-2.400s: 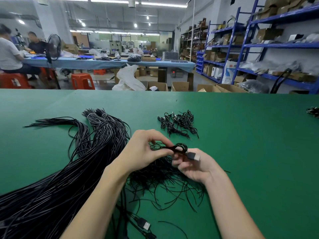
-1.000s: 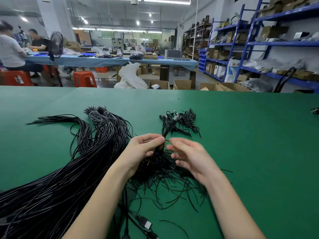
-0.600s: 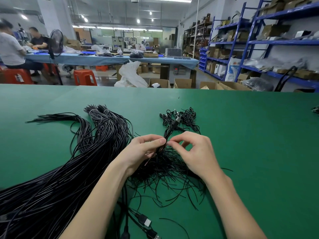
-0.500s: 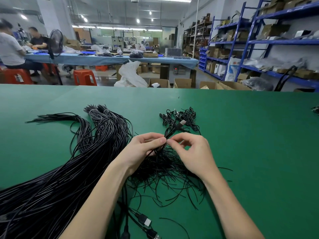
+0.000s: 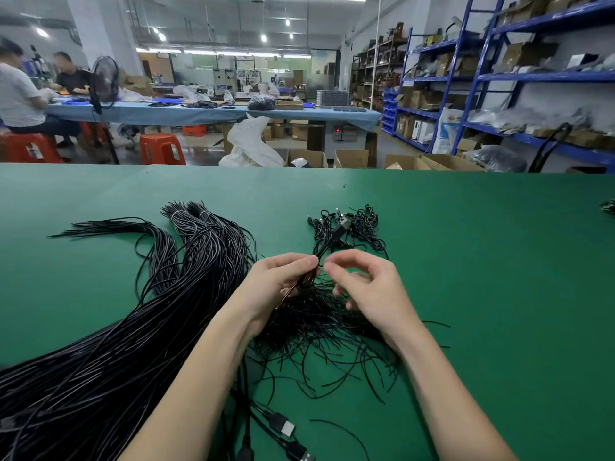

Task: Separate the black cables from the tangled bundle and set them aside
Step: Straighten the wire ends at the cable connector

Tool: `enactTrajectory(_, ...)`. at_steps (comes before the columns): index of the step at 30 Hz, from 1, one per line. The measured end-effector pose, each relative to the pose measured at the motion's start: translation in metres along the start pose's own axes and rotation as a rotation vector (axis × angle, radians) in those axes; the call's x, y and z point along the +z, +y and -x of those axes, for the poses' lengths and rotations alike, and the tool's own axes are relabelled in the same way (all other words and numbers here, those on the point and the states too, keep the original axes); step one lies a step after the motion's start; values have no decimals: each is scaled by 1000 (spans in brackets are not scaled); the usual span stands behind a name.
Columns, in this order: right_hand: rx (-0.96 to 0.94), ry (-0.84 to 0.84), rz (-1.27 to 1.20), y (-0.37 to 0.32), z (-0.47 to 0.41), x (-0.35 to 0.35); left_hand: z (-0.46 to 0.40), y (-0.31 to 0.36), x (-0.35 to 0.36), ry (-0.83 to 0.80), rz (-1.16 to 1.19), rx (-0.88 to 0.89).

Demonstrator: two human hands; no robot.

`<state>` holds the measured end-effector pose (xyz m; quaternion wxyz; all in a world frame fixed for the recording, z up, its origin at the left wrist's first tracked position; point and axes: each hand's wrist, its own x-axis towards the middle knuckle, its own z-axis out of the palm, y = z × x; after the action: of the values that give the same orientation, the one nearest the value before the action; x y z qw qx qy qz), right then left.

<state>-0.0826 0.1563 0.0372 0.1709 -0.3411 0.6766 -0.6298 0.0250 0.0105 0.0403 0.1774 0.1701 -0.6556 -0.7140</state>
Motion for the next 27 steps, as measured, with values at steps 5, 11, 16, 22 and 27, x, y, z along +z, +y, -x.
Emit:
enactTrajectory(5, -308, -25, 306, 4, 2, -14, 0, 0, 2, -123, 83, -199)
enactTrajectory(11, -184, 2, 155, 4, 5, -10, 2, -4, 5, -170, 82, -171)
enactTrajectory(16, 347, -55, -601, 5, 5, 9, 0, -5, 9, -55, 64, 53)
enactTrajectory(22, 693, -203, -1028, 7, 6, 10, -1, -5, 9, 1, 2, 155)
enactTrajectory(27, -86, 236, 174, 16, 2, 4, -4, -8, 9, 77, 109, -65)
